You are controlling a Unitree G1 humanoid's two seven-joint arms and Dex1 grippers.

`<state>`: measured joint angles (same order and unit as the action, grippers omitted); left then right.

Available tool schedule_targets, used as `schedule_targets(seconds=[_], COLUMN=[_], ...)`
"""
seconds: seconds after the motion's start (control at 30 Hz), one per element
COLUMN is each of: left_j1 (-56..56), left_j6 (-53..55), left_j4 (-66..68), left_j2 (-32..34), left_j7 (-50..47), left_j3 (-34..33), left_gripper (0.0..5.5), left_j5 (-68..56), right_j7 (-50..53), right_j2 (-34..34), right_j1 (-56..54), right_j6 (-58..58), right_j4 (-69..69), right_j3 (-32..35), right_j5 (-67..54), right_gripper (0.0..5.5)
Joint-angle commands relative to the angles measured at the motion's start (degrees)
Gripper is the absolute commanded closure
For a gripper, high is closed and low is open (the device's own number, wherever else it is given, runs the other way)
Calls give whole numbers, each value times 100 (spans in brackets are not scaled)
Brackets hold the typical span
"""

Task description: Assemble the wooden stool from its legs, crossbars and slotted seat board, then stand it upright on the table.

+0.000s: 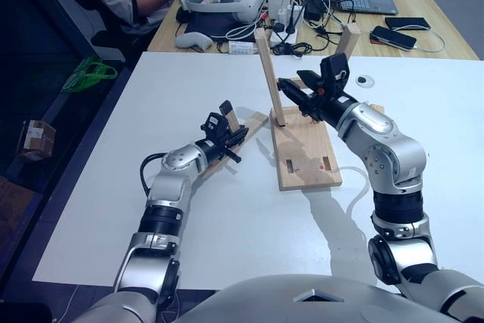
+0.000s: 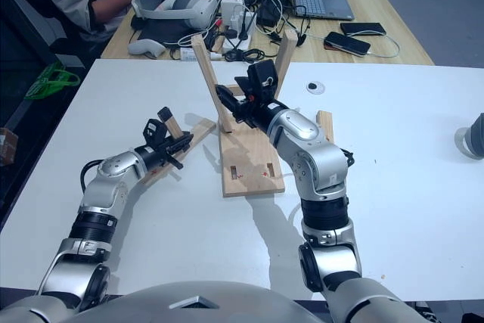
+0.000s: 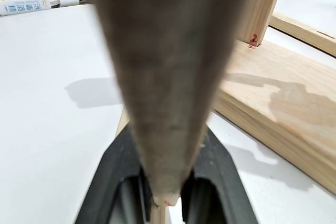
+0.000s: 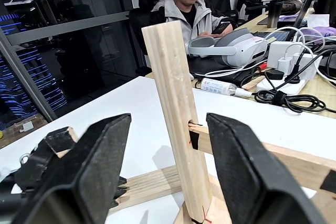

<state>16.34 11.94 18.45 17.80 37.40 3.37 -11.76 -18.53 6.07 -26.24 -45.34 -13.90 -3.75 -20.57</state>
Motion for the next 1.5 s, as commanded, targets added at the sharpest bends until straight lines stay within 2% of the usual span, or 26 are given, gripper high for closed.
schedule_targets(seconds=[0.03,0.47,1.17,1.37,1.5], left_j1=[225,59,358,41,-256], left_j6=[-207,-498,-1930,-1617,-748], left_j4=[223,274,1571,1433,940], left_j2=[-1,152,419,533,440], left_j7=[-15,117,27,324,451], left_j3=[5,-11,219,319,265], left_gripper=[509,509,509,509,509], left_j5=[138,326,1119,1095,741], right_j7=[-30,-40,-47,-51,-48], right_j2=[114,242,269,298,310], right_j1=[-104,-36,-35,-32,-30], right_j6=[-193,-555,-757,-781,-777], right_j4=[-147,-466,-592,-595,-583], right_j3=[4,-6,-5,6,7], right_j5=[-79,-234,-345,-339,-341], right_gripper=[280,280,280,280,280])
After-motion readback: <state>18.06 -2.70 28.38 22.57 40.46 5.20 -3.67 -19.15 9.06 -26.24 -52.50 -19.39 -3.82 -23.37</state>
